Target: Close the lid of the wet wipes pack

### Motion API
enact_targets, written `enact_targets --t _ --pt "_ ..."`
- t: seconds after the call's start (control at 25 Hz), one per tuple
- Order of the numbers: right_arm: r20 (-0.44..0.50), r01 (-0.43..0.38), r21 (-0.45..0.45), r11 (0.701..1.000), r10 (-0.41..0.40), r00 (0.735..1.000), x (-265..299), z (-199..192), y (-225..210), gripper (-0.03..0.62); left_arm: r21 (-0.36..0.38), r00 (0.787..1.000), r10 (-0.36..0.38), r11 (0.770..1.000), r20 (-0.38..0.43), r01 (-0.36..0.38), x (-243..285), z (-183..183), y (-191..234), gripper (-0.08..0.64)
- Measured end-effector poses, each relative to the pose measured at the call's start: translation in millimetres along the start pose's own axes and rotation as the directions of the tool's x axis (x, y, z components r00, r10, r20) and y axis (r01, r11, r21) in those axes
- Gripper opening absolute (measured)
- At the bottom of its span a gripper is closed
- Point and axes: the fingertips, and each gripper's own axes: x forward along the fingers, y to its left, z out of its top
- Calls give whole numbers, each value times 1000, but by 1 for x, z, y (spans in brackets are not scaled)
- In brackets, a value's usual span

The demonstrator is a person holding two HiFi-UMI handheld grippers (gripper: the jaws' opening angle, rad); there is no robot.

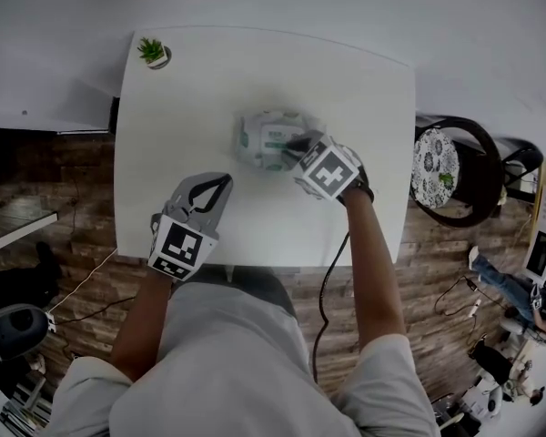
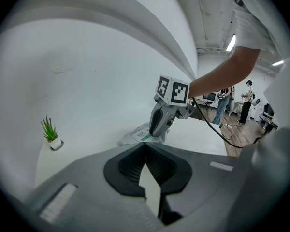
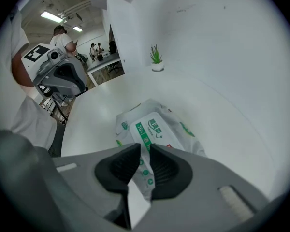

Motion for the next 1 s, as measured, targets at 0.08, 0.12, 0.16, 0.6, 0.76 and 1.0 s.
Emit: enact_targets --t 0.08,0.12,0.16,0.6,0.76,1.0 --pt "27 9 27 1000 -10 1000 -1 -1 0 67 3 1000 1 1000 4 -1 -2 2 1 6" --pt "38 9 38 999 -11 999 -2 -3 1 67 5 1000 3 1000 6 -3 -4 3 1 6" --pt "49 11 47 999 -13 999 -4 -5 3 66 7 1000 4 1000 9 -4 -5 3 2 6" --pt "288 113 232 966 -179 941 -66 -7 37 18 -22 997 35 999 69 -33 -33 19 0 6" --pt "355 156 279 947 -253 900 -89 -7 50 8 -13 994 46 999 99 -45 -42 29 1 6" --pt "471 220 420 881 -418 777 -139 -2 62 5 -16 985 81 997 154 -79 -58 50 8 6"
